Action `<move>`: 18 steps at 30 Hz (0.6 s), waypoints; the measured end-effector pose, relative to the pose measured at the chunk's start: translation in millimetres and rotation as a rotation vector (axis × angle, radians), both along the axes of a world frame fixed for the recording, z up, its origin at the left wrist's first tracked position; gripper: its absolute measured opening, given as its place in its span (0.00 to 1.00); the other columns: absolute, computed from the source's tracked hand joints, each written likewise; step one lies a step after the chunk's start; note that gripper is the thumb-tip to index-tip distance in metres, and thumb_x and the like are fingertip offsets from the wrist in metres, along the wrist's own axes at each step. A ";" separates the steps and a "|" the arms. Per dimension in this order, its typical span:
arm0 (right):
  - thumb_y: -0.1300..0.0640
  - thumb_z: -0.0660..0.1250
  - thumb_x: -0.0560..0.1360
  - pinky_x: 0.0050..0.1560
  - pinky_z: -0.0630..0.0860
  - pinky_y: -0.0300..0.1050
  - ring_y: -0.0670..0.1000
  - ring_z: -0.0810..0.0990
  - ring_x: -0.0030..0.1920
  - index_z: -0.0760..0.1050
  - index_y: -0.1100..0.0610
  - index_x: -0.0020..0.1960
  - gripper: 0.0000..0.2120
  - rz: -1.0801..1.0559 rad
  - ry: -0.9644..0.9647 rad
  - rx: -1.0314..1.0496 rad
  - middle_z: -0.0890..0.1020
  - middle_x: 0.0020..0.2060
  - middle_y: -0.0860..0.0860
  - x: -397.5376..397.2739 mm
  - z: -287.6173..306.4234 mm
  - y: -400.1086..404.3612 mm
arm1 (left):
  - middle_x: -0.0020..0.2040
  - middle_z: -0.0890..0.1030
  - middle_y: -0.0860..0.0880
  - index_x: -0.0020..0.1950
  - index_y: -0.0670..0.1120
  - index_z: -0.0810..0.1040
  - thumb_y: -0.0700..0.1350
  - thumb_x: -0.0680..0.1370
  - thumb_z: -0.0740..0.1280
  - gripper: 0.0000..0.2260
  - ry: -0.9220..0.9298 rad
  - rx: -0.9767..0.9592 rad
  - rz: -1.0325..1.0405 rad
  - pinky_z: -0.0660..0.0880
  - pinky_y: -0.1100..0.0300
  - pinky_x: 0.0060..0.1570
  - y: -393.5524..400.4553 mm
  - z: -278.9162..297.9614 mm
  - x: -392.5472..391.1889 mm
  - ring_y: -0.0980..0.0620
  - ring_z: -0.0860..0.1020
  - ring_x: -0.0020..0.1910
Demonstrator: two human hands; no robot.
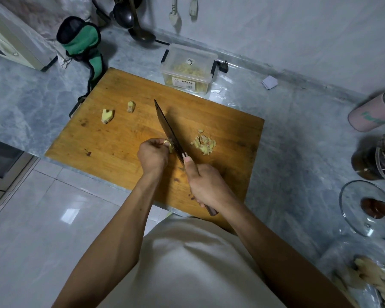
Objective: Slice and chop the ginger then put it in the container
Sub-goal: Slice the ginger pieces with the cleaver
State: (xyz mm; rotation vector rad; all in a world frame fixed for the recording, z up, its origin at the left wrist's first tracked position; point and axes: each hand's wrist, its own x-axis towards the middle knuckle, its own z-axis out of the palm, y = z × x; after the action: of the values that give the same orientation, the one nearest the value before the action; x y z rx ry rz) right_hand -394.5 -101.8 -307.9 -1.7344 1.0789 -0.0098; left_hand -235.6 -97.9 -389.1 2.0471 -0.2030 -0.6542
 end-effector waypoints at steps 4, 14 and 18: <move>0.41 0.46 0.86 0.22 0.70 0.39 0.46 0.70 0.18 0.66 0.57 0.30 0.32 0.003 -0.005 -0.003 0.70 0.20 0.50 4.0 -5.5 -1.3 | 0.40 0.83 0.49 0.43 0.46 0.83 0.38 0.76 0.70 0.04 -0.006 -0.005 0.007 0.78 0.61 0.44 -0.5 -0.2 -1.2 0.52 0.81 0.41; 0.42 0.47 0.86 0.28 0.72 0.49 0.49 0.71 0.22 0.66 0.57 0.29 0.32 0.000 0.018 -0.043 0.71 0.21 0.50 21.7 -18.5 -1.7 | 0.40 0.83 0.49 0.41 0.46 0.82 0.37 0.76 0.70 0.06 -0.020 0.033 -0.005 0.78 0.60 0.45 1.4 2.3 3.2 0.52 0.81 0.41; 0.44 0.47 0.86 0.29 0.63 0.45 0.49 0.71 0.28 0.67 0.57 0.30 0.31 0.020 0.036 -0.103 0.72 0.25 0.51 24.6 -20.5 2.2 | 0.40 0.82 0.50 0.42 0.46 0.82 0.36 0.76 0.68 0.06 -0.009 0.016 -0.021 0.75 0.62 0.46 3.8 3.5 3.4 0.53 0.80 0.42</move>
State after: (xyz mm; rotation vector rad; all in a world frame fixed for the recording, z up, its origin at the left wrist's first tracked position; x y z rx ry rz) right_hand -369.9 -99.5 -328.4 -1.8433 1.1039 -0.0224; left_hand -232.2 -94.1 -385.6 2.0665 -0.2253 -0.6618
